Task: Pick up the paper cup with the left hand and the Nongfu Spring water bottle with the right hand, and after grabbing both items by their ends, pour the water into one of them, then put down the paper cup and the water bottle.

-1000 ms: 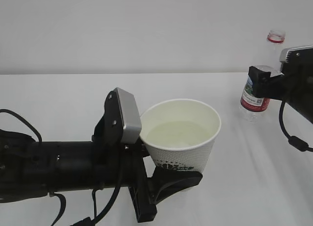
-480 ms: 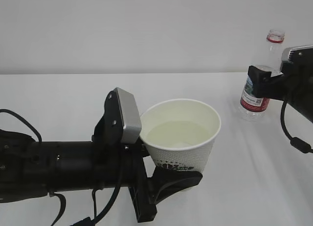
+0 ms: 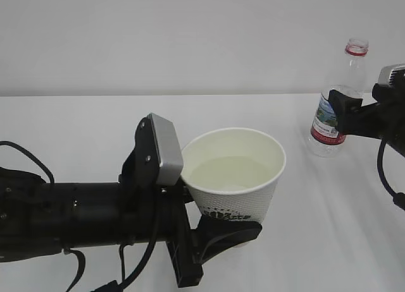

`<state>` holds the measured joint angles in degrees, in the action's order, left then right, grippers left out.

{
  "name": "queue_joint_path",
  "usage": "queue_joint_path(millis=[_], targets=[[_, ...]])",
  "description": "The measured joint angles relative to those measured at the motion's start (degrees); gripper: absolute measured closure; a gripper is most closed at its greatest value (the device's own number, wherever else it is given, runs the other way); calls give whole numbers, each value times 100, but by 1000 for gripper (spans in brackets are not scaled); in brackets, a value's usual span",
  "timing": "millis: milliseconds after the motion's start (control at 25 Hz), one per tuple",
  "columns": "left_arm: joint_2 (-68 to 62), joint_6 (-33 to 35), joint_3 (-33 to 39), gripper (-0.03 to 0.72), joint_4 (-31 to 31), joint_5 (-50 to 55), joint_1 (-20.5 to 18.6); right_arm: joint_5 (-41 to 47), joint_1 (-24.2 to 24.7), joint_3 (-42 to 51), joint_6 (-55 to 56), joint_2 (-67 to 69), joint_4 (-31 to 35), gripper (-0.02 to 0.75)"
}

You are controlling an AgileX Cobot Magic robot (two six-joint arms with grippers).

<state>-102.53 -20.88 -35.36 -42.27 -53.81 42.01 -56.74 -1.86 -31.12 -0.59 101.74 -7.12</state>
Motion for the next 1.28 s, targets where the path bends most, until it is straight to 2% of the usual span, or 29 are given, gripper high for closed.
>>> queue_joint_path(millis=[400, 760, 1280], targets=[[0, 0, 0, 214, 5, -84, 0, -459, 0, 769, 59, -637, -9, 91], [0, 0, 0, 214, 14, -118, 0, -395, 0, 1330, 419, -1353, -587, 108], [0, 0, 0, 214, 164, -130, 81, -219, 0, 1533, 743, -1682, -626, 130]])
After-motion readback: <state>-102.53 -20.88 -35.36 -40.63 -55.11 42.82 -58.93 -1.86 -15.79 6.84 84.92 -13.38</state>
